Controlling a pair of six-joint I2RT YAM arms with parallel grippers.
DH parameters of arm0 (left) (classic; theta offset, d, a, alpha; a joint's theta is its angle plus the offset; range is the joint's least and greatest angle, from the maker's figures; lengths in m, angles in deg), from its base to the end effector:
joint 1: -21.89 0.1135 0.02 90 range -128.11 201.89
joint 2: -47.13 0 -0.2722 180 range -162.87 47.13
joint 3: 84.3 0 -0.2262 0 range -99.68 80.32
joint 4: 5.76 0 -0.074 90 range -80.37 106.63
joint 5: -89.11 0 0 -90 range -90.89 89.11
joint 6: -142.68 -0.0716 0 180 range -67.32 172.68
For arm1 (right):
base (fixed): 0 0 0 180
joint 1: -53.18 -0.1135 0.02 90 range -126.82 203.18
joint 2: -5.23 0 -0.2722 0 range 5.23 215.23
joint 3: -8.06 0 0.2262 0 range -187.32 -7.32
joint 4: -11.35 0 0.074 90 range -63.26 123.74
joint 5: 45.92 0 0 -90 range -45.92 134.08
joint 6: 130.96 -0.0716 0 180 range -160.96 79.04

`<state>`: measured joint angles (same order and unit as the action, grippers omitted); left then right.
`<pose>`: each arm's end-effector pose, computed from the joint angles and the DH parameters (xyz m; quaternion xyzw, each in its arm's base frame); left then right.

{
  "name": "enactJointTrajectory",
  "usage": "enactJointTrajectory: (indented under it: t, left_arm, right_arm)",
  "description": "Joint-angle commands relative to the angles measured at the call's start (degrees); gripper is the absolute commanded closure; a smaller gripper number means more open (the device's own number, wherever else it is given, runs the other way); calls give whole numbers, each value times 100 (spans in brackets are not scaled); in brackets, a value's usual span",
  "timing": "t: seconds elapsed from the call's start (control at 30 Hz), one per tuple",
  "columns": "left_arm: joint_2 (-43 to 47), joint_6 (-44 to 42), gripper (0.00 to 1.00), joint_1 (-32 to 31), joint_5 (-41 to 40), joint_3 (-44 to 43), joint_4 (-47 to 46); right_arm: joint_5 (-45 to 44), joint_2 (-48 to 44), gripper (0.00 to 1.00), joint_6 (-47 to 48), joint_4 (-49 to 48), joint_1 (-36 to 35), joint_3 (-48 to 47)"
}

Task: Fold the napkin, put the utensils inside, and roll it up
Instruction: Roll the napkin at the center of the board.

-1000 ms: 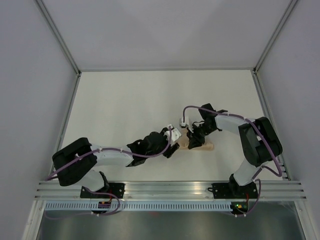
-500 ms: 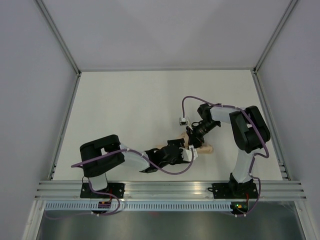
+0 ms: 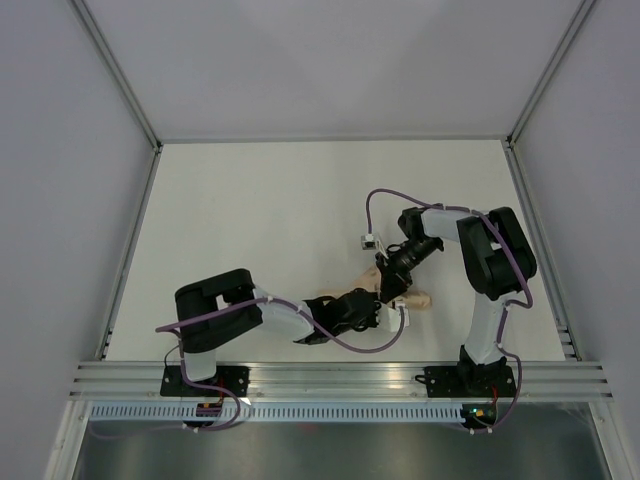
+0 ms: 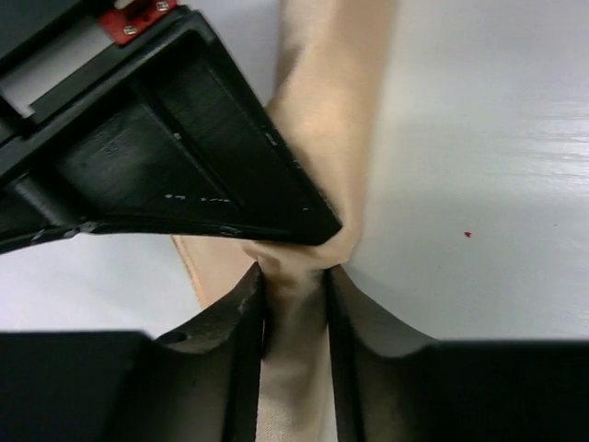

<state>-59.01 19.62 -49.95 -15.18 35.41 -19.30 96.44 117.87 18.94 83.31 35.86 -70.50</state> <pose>0.1335 -0.3503 0.1360 0.6525 0.5773 -0.0562 0.4877 0.2500 0.1374 0.1248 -0.5064 0.7328 0.4525 0.0420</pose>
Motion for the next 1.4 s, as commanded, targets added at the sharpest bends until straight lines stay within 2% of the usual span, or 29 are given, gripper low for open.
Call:
enactJointTrajectory:
  t: [0.0, 0.03, 0.13, 0.17, 0.23, 0.27, 0.37, 0.43, 0.67, 0.8, 0.87, 1.03, 1.07, 1.23, 1.37]
  left_arm:
    - [-477, 317, 70, 38, 654, -220, 1389]
    - [-494, 457, 79, 38, 777, -299, 1486]
    - [-477, 755, 93, 55, 962, -317, 1680]
    - [-468, 835, 96, 55, 1006, -317, 1706]
    - [-433, 1038, 98, 82, 1225, -300, 1776]
    - [-416, 1108, 98, 99, 1322, -291, 1777]
    - [-345, 1328, 98, 178, 1630, -247, 1768]
    - [-301, 1451, 98, 266, 1885, -229, 1794]
    - [-126, 1803, 98, 740, 2623, -247, 1899]
    - [-117, 2092, 98, 1109, 3368, -422, 2101]
    - [-169, 2154, 98, 1302, 3659, -527, 2329]
    - [-520, 2435, 98, 1611, 4389, -1019, 2830]
    - [-599, 2523, 98, 1715, 4599, -1212, 3075]
    - [-1092, 2682, 98, 1962, 5031, -1837, 3753]
    - [-1329, 2840, 97, 2094, 5408, -2293, 4149]
  right_arm:
    - [-885, 417, 97, 435, -287, -96, 148]
    - [-885, 408, 96, 409, -314, -87, 139]
    - [-920, 329, 86, 269, -445, -61, 130]
    - [-929, 285, 76, 164, -498, -70, 148]
    - [-947, 136, 64, 84, -595, -35, 157]
    - [-929, 75, 54, 57, -613, -17, 157]
    - [-868, -250, 42, -48, -630, 36, 165]
    - [-841, -532, 37, -206, -683, 97, 174]
    - [-684, -1419, 32, -734, -1104, 571, 306]
    - [-499, -1911, 31, -831, -1298, 1054, 420]
    - [-481, -2140, 31, -831, -1394, 1195, 613]
    - [-814, -3580, 27, -839, -2237, 1275, 1674]
    - [-858, -4017, 26, -857, -2456, 1266, 1834]
    - [-1402, -4908, 27, -787, -2888, 837, 2704]
    - [-2070, -5374, 27, -997, -3695, -40, 3346]
